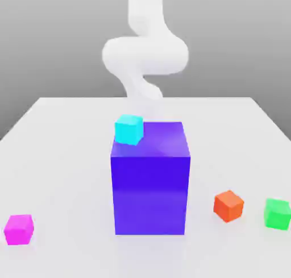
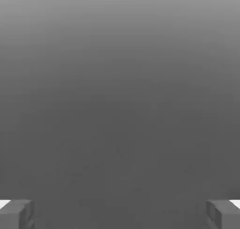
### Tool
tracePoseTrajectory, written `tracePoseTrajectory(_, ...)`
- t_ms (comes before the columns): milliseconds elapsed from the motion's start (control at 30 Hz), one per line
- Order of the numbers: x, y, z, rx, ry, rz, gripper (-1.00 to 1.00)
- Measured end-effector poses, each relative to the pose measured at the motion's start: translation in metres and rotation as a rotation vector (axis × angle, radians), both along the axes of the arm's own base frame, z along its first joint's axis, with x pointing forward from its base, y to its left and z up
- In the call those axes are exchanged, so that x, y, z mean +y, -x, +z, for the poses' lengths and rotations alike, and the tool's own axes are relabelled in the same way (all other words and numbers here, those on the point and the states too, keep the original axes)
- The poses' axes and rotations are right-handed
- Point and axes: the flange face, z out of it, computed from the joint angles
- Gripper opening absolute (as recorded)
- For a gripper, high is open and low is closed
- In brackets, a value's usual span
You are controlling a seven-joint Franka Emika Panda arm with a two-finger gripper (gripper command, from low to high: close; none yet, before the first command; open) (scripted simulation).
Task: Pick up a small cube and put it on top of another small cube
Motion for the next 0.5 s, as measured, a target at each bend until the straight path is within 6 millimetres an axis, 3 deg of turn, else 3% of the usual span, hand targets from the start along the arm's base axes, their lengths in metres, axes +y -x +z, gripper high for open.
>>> tracePoseTrajectory(100,-0.031,-0.035,-0.048,0.08,-0.05,-0.149,0.0)
tracePoseTrajectory(233,-0.077,-0.067,-0.116,0.175,-0.118,-0.342,0.0)
tracePoseTrajectory(367,-0.126,-0.083,-0.188,0.263,-0.192,-0.534,0.0)
tracePoseTrajectory(500,-0.174,-0.083,-0.263,0.346,-0.272,-0.727,0.0)
